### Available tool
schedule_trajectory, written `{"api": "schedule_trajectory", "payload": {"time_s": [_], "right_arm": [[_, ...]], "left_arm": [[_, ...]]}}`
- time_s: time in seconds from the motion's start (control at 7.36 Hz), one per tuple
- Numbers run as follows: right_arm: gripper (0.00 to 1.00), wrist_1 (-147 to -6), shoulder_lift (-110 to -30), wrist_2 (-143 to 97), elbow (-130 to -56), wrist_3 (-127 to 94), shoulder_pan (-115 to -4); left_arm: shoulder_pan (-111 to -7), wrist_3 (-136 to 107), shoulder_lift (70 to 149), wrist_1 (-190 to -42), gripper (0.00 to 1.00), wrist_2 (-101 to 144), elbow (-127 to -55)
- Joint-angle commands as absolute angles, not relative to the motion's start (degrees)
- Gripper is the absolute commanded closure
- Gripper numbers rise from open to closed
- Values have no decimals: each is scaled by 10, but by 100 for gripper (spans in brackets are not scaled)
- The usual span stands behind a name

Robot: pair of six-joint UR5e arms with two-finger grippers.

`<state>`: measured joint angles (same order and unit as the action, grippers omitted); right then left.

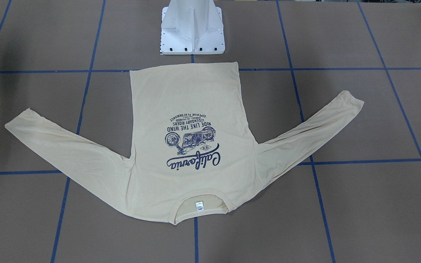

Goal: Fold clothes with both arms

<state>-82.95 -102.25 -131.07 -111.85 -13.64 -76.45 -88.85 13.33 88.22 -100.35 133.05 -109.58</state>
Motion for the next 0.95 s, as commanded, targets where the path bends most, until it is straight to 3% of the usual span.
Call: {"api": "schedule_trajectory", "payload": {"time_s": [0.0,0.41,0.82], "right_arm": [[0,-724,-1027,-1283,-1107,-289,-692],[1,-509,-1041,-1246,-1018,-432,-636],[5,-387,-1042,-1149,-961,-531,-544]], "left_arm": [[-880,135,899,-1012,0,1332,-1080],[-878,135,899,-1012,0,1332,-1080],[-877,135,899,-1012,0,1332,-1080]]}}
